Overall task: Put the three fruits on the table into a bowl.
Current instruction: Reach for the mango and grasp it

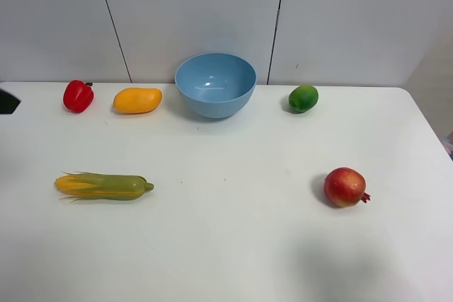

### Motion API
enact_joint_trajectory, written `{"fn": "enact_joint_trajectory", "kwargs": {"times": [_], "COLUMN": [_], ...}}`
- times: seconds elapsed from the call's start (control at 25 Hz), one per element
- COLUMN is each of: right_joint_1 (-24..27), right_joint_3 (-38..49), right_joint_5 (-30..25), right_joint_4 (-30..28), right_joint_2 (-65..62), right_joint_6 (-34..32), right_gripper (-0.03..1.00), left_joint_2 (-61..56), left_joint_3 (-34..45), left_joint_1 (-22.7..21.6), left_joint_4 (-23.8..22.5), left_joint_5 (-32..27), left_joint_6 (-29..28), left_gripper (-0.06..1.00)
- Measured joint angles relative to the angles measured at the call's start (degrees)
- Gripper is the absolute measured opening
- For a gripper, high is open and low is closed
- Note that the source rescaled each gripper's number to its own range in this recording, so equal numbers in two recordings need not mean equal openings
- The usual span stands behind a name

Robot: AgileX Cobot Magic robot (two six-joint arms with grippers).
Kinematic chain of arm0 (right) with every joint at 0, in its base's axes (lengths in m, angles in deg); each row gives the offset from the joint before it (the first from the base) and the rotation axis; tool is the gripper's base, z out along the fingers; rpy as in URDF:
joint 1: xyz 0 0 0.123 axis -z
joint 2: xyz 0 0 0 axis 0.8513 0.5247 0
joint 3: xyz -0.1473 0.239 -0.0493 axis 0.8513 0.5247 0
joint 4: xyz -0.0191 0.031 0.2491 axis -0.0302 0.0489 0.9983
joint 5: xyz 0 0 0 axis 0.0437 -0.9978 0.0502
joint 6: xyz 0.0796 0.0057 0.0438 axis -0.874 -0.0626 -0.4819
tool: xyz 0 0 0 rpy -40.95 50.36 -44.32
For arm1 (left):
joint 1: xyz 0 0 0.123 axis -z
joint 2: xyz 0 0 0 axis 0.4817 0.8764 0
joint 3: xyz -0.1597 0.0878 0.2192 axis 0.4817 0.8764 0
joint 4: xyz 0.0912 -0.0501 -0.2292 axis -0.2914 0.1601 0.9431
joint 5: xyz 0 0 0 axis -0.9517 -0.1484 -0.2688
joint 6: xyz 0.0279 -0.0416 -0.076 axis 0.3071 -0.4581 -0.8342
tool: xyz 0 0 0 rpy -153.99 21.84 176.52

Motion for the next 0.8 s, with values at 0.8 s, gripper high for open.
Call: {"fn": "enact_joint_trajectory", "kwargs": {"times": [0.8], "right_joint_1": [0.00], "right_joint_3": [0.00], "right_joint_5": [0.00], "right_joint_4": [0.00], "right_joint_2": [0.00], "right_joint_6": [0.00], "right_gripper": [1.00], "left_joint_2": [50.77], "left_joint_3": [-38.86], "left_joint_1": [5.70], "left_joint_4": [12.42], "left_joint_5": [-1.14], "left_joint_6": [33.34], "left_gripper": [1.00]}}
